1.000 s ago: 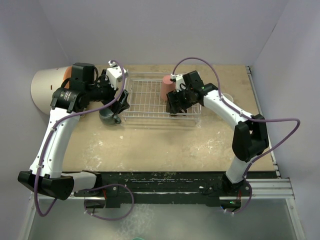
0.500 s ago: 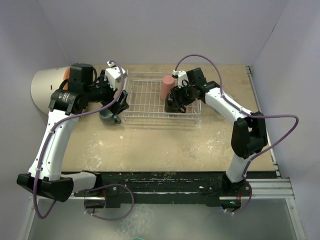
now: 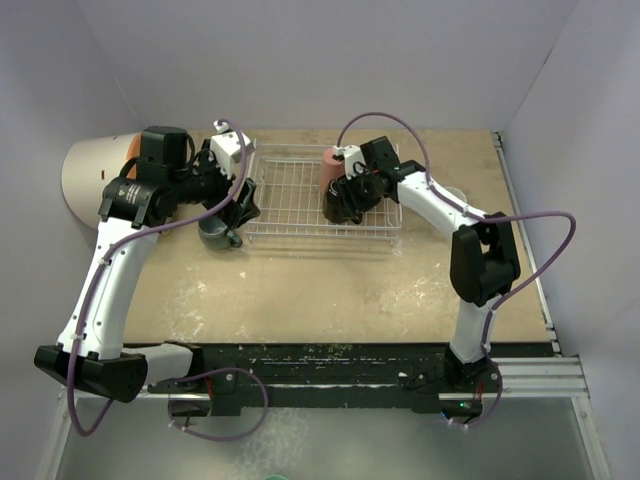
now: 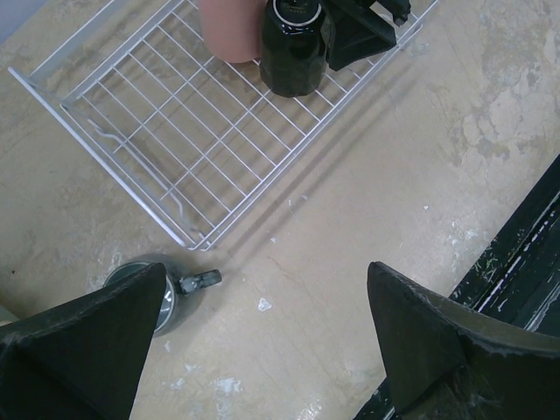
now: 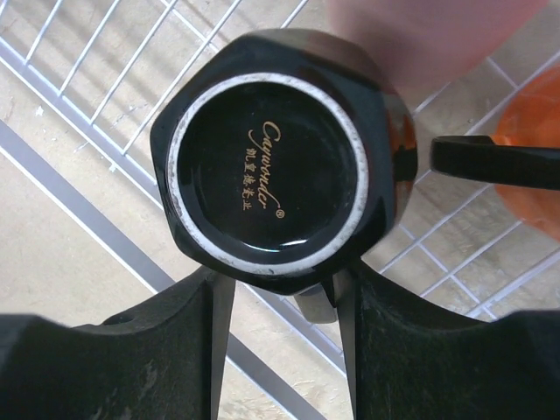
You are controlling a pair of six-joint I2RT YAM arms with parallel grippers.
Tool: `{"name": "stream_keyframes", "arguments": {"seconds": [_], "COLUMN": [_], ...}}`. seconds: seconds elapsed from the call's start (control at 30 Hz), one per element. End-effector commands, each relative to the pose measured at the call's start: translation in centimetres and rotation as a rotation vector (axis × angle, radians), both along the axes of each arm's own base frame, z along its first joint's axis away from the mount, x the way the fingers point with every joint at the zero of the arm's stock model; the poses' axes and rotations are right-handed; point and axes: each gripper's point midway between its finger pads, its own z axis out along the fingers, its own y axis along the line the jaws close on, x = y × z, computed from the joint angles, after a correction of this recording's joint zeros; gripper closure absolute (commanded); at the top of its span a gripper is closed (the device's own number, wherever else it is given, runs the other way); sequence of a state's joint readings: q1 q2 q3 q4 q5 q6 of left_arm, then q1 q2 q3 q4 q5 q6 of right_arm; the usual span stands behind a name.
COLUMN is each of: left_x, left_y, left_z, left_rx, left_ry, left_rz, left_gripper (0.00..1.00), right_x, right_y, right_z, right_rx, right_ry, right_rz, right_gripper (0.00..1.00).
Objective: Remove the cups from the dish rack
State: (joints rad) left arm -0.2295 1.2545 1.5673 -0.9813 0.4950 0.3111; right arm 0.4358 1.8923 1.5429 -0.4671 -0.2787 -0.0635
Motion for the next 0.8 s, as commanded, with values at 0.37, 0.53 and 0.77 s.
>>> {"name": "stream_keyframes", "arguments": {"seconds": [0.37,0.53,0.77], "left_x": [0.1,-0.2,-1.0], "left_y": [-0.7,-1.0,-1.3], "left_z": [1.4,1.5,0.3], "left_rx": [-0.045,-0.05,-0.034], "left_ry": [-0.041,-0.06,-0.141], "left_rz": [-0.03,-0.061,-0.153], "left_gripper": [0.01,0.01,0.01], "right_x": [1.4,2.1,1.7], "right_y": [-0.9,-0.8,1.1], "right_z": [-0.8,0.2,6.5], "right_rx": [-0.072,-0.06,0.046], "right_ry": [-0.122,-0.165,-0.271], "right_rz": [-0.048,-0.082,-0.079], "right_gripper": [0.66,0.78,1.0]}}
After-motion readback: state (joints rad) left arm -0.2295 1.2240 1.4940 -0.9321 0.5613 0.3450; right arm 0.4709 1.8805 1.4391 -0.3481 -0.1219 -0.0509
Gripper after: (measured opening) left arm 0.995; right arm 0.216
